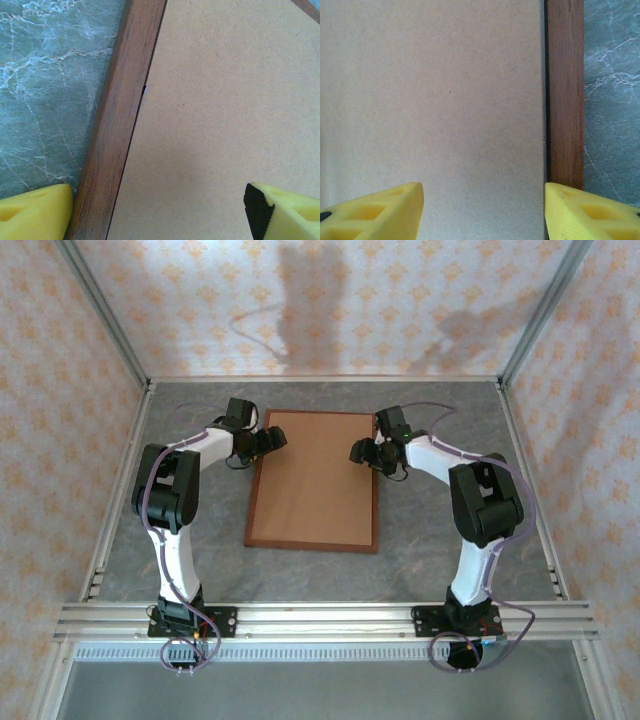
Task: Put the photo into the frame
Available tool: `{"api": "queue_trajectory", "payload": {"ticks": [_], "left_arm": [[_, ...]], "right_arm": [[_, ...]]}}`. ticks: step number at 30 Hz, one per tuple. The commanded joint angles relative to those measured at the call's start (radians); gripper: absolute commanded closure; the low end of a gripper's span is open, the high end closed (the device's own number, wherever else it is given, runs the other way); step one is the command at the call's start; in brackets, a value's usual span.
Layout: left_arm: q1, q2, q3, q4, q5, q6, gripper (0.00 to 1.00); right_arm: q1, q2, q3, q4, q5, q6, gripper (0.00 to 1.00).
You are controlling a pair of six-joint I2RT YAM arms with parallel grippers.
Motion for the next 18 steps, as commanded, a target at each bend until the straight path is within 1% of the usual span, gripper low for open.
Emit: {"api": "queue_trajectory", "payload": {"ticks": [1,6,10,18], "left_arm": [[-0.013,0.033,0.009,0.008,0.033,0.002,0.13],[-0.012,0.035,0.010,0.004,0.032,0.002,0.13],[-0.012,0.032,0.010,0.004,0.031,0.003,0.13],[-0.013,0.035,0.012,0.006,0.041,0.000,0.13]], "right_arm": [[0.012,-0.007,0.035,0.043,-0.006,-0.015,0.37],[0.013,0.005,0.029,0.058,-0.015,-0.003,0.37],[0.013,0.004,0.056,0.006,0.009,-0.010,0.37],[0.012,-0.064,0.014,0.073,-0.132,0.039,0.38]]}}
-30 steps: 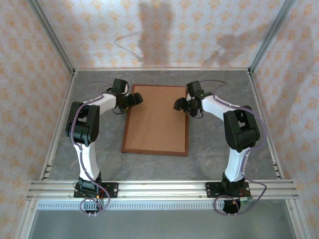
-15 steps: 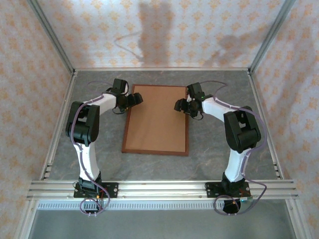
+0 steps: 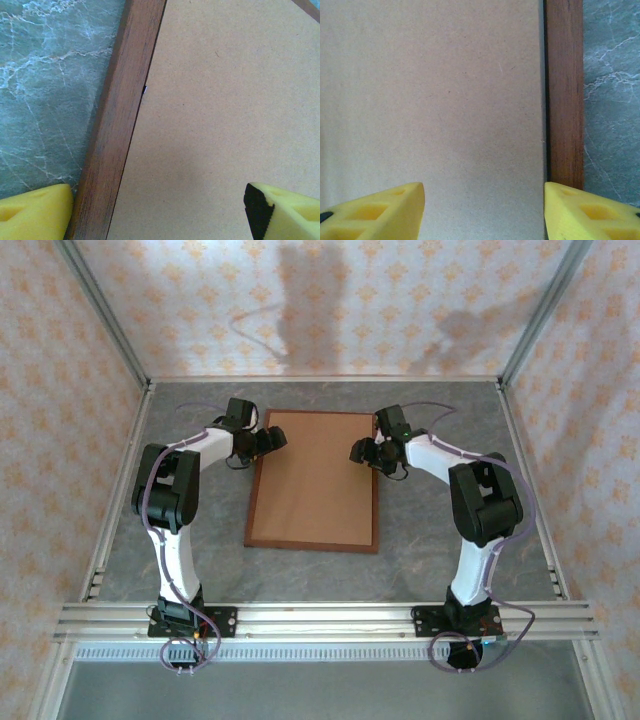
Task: Put the photo into the frame
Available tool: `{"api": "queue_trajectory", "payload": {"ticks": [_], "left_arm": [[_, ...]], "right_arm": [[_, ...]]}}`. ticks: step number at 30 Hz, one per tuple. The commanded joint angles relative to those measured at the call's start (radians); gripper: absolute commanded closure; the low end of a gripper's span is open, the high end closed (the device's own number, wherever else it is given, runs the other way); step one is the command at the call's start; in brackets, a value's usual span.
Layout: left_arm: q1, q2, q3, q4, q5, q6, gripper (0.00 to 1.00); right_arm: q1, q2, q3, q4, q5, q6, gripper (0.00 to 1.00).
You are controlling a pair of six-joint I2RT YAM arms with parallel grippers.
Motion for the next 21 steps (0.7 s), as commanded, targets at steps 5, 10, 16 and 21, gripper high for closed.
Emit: {"api": "queue_trajectory", "payload": {"ticks": [5,10,16,21], "left_arm": [[-0.013,0.038,0.020,0.021,0.074,-0.004,0.13],[-0.013,0.041,0.040,0.017,0.078,-0.005,0.13],[-0.012,0.036,0.039,0.019,0.073,-0.032,0.13],[-0.013,0.036,0.034,0.015,0.065,-0.031,0.13]], "right_arm": [[0.017,-0.111,-0.052,0.120,-0.173,0.067,0.40],[0.021,-0.159,-0.106,0.109,-0.165,0.079,0.40],[0.028,-0.139,-0.104,0.030,-0.117,0.088,0.40],[0.027,-0.102,-0.088,-0.018,-0.098,0.092,0.40]]}}
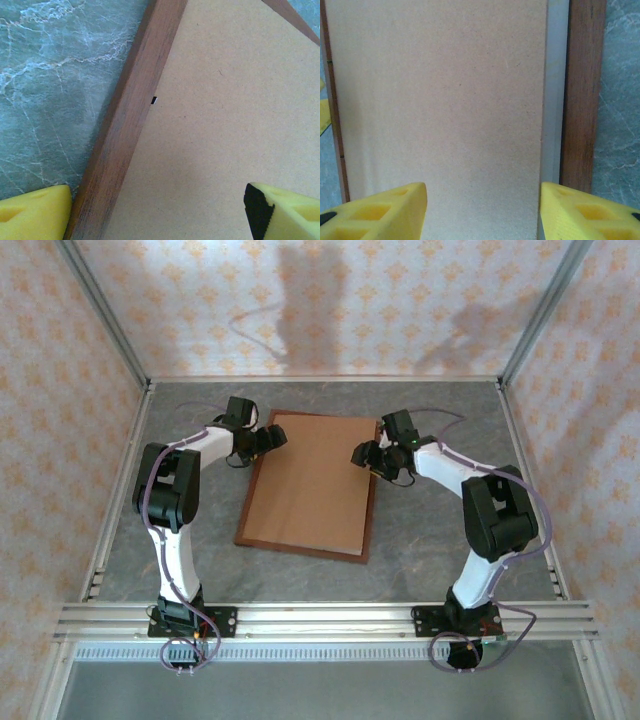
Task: Put the photo into the frame
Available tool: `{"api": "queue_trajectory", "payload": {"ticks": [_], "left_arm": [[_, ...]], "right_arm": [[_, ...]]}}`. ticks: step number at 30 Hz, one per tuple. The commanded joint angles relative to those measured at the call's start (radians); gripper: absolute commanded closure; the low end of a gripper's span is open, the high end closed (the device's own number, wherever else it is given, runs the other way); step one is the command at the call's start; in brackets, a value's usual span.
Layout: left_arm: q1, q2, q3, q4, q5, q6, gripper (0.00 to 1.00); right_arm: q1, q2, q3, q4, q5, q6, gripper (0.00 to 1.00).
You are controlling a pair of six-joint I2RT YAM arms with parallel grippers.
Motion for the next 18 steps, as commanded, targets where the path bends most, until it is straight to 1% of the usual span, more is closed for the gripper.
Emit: {"api": "queue_trajectory", "payload": {"ticks": [1,7,11,13,15,18], "left_arm": [[-0.015,0.024,0.016,0.018,0.055,-0.012,0.13],[-0.014,0.023,0.019,0.007,0.037,-0.003,0.13],[-0.015,0.018,0.020,-0.006,0.019,0.002,0.13],[-0.015,0.015,0.020,-0.013,0.009,0.002,0.13],[-0.013,0.011,0.022,-0.020,-0.008,0.031,0.13],[-0.010,0.002,0.018,-0.026,-0.034,0.037,0.13]], "right_arm": [[0.029,0.032,0.031,-0.049,-0.015,0.016,0.40],[0.024,0.075,0.092,-0.120,0.033,-0.005,0.35],[0.014,0.091,0.118,-0.134,0.039,-0.007,0.32],[0.009,0.091,0.127,-0.141,0.036,-0.012,0.31],[0.006,0.088,0.131,-0.148,0.034,-0.018,0.29],[-0.002,0.056,0.115,-0.134,0.021,-0.032,0.28]]}}
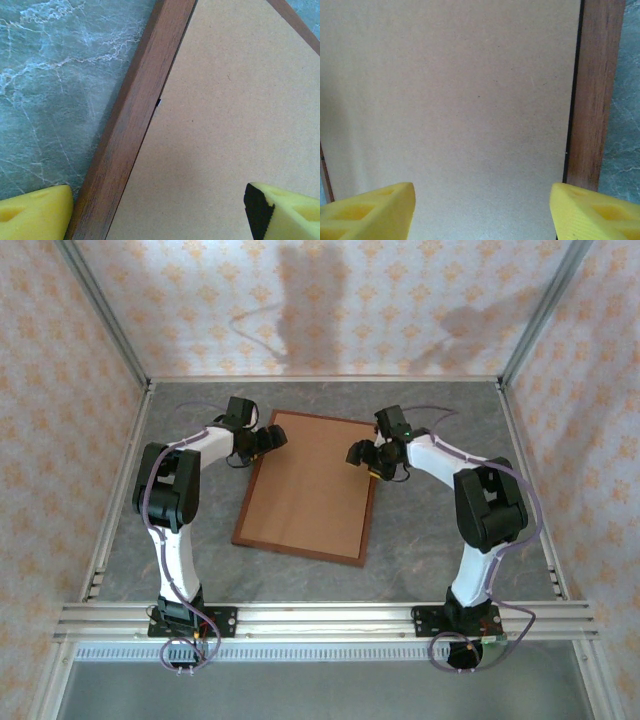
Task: Put the photo into the frame
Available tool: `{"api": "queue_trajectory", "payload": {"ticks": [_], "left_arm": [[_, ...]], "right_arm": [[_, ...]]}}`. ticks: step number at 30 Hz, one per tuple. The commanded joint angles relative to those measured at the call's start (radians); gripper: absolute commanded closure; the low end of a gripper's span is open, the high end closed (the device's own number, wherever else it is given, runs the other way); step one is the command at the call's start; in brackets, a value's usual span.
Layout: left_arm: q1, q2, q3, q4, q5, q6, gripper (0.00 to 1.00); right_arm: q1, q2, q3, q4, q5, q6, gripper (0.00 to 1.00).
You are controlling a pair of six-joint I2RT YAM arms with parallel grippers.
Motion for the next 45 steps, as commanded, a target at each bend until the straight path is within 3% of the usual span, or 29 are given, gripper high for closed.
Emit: {"api": "queue_trajectory", "payload": {"ticks": [1,9,12,14,16,21,27,31,39,45], "left_arm": [[-0.007,-0.004,0.015,-0.023,-0.030,0.026,0.13],[0.011,-0.108,-0.085,0.042,-0.114,0.004,0.12],[0.011,-0.208,-0.163,0.058,-0.194,0.002,0.10],[0.009,-0.277,-0.228,0.063,-0.224,0.000,0.08],[0.005,-0.340,-0.293,0.057,-0.239,0.000,0.07],[-0.045,-0.501,-0.440,-0.061,-0.287,-0.036,0.10],[-0.226,-0.710,-0.549,-0.297,-0.423,-0.103,0.10],[-0.288,-0.830,-0.571,-0.478,-0.491,-0.170,0.10],[-0.404,-0.975,-0.628,-0.686,-0.469,-0.343,0.09],[-0.435,-0.981,-0.704,-0.557,-0.294,-0.413,0.10]], "right_arm": [[-0.014,-0.043,-0.006,-0.005,0.002,-0.027,0.27],[-0.045,-0.106,-0.028,0.077,0.120,-0.090,0.16],[-0.058,-0.064,0.024,0.103,0.187,-0.119,0.11],[-0.070,-0.008,0.087,0.109,0.198,-0.129,0.01],[-0.072,0.055,0.162,0.107,0.212,-0.153,0.01],[-0.080,0.224,0.359,0.068,0.223,-0.223,0.01],[-0.090,0.402,0.608,-0.038,0.233,-0.302,0.00],[-0.095,0.511,0.756,-0.118,0.190,-0.327,0.00],[-0.099,0.626,0.891,-0.186,0.138,-0.361,0.01],[-0.103,0.659,0.918,-0.200,0.082,-0.366,0.02]]}}
